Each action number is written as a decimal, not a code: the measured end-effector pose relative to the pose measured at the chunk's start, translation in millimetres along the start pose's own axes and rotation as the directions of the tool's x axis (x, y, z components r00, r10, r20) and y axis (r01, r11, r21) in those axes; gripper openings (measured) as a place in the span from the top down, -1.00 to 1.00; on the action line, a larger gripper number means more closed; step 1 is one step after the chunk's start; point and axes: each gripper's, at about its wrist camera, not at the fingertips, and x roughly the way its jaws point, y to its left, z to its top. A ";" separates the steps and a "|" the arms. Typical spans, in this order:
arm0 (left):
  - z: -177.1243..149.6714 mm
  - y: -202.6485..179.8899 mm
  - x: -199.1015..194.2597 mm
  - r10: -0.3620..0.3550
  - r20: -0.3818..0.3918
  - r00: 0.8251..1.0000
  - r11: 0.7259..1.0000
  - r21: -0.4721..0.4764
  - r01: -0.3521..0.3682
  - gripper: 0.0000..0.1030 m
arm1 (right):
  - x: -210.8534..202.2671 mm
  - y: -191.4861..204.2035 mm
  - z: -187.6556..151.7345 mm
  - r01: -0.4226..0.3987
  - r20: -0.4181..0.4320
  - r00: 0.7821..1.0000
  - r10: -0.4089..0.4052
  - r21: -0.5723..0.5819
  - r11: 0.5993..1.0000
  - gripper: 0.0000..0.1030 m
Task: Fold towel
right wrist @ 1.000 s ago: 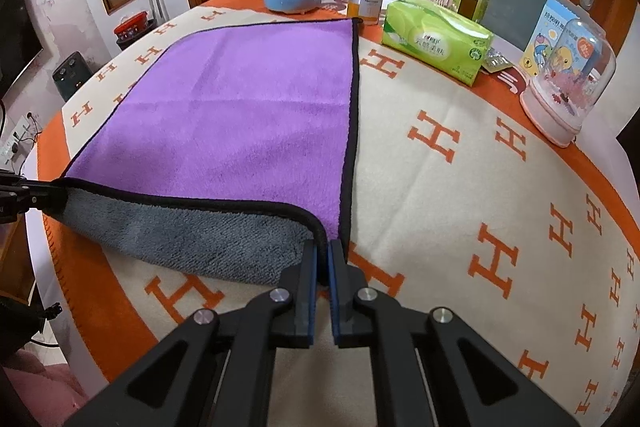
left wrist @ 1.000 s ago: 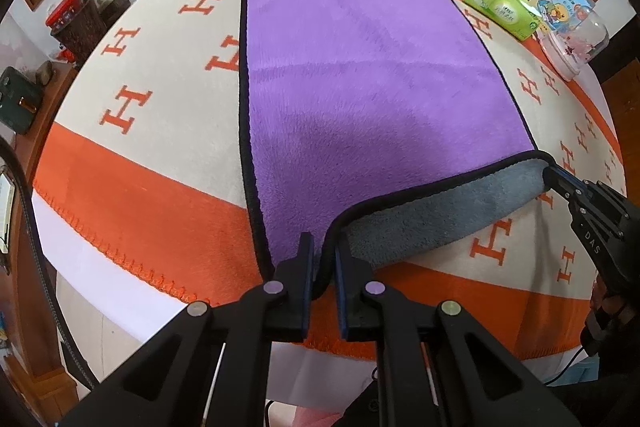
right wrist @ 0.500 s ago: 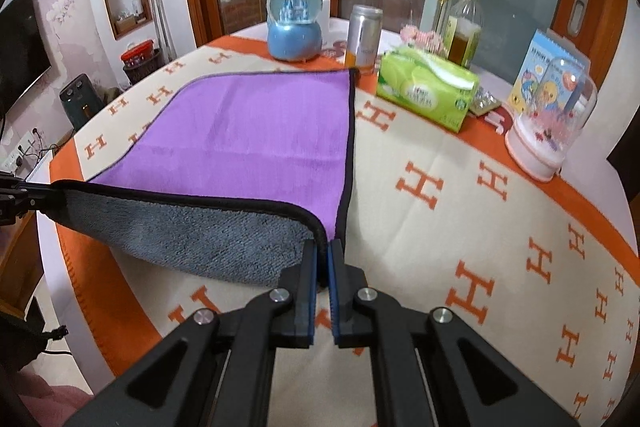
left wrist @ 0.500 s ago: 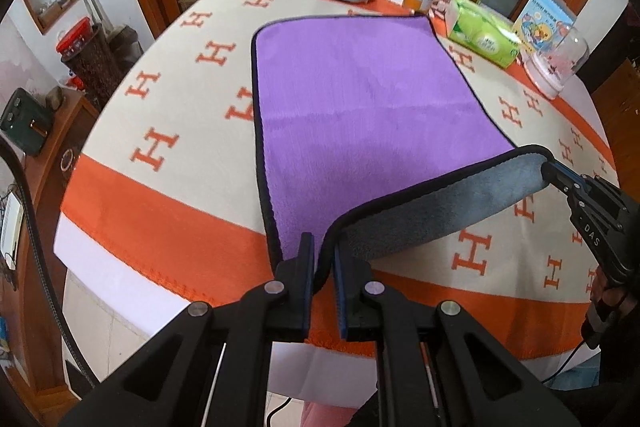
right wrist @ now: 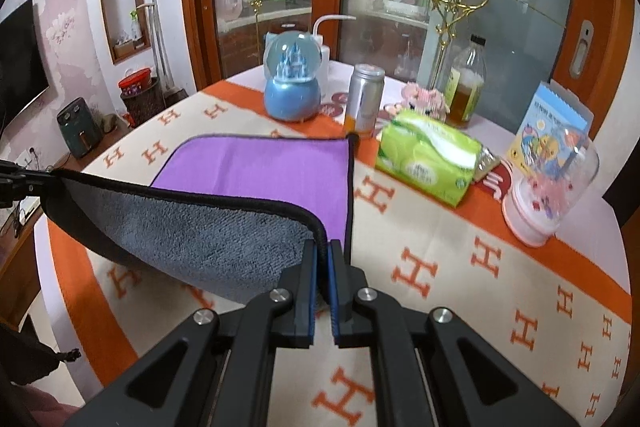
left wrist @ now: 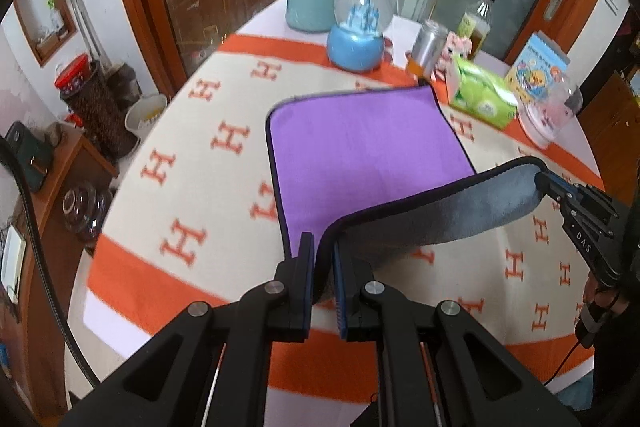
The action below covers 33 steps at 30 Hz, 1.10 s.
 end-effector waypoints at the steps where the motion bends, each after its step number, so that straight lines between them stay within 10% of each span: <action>1: 7.6 2.6 0.8 -0.001 0.007 1.000 1.000 0.002 0.001 0.86 | 3.5 0.0 6.4 0.003 0.004 1.000 -0.003 0.002 1.000 0.91; 16: 106.0 45.9 55.5 -0.050 0.079 0.996 0.998 0.029 0.048 0.86 | 64.8 8.4 75.0 0.130 0.104 0.985 -0.134 0.041 0.991 0.91; 33: 141.3 63.7 144.7 -0.062 0.083 0.995 0.998 0.037 0.059 0.85 | 139.7 8.7 86.7 0.222 0.122 0.966 -0.229 0.063 0.973 0.88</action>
